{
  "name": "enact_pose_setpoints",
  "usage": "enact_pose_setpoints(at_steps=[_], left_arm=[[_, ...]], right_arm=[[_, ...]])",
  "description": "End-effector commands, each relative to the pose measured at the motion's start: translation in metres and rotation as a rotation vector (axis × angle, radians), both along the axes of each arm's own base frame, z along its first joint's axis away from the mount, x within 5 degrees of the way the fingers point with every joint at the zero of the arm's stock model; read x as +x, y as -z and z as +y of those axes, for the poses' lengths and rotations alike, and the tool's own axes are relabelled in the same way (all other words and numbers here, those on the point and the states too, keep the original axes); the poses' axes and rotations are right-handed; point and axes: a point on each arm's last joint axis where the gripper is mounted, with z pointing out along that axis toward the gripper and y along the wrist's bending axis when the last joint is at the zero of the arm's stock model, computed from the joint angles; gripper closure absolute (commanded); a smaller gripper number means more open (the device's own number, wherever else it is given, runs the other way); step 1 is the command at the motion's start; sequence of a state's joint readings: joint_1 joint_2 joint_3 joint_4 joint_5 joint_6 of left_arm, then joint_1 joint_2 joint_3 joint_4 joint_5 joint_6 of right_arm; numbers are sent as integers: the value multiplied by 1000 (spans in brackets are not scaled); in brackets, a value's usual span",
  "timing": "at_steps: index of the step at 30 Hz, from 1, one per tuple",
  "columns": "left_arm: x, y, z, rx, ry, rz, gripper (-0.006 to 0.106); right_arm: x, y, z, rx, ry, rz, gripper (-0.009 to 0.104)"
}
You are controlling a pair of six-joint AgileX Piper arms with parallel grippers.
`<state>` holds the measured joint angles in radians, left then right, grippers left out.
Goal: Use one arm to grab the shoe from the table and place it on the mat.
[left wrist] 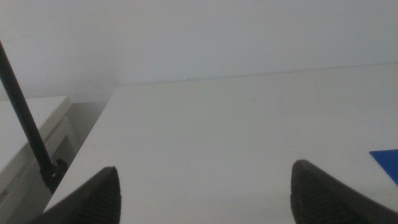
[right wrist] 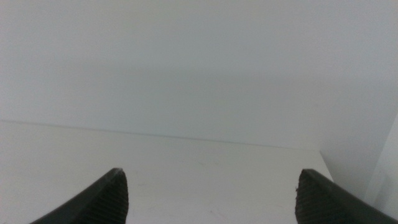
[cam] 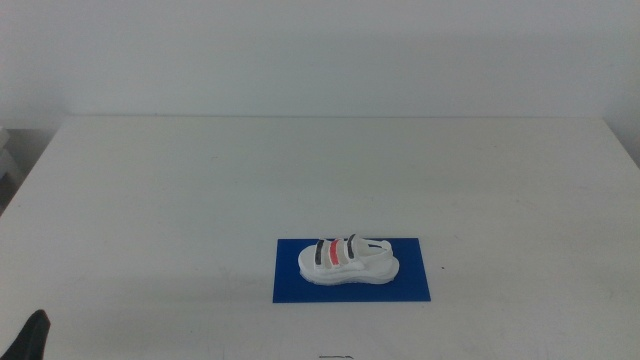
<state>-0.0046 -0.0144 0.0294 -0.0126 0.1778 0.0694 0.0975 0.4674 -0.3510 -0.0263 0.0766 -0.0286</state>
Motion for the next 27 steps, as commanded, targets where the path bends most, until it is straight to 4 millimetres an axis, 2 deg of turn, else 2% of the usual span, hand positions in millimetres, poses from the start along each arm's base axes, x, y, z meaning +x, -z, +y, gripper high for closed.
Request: enact_pose_setpoints(at_steps=[1,11,15,27], left_arm=[[-1,-10,0,-24,3,-105,7],[-1,-10,0,-24,3,-105,7],[-1,-10,0,-24,3,-105,7],[-1,-10,0,-24,3,-105,7]], right_arm=[[-12,-6,-2,20,8,-138,10],[-34,46,-4,37,9,-120,10],[-41,60,-4,77,10,-128,10],[-56,67,-5,75,5,-173,10]])
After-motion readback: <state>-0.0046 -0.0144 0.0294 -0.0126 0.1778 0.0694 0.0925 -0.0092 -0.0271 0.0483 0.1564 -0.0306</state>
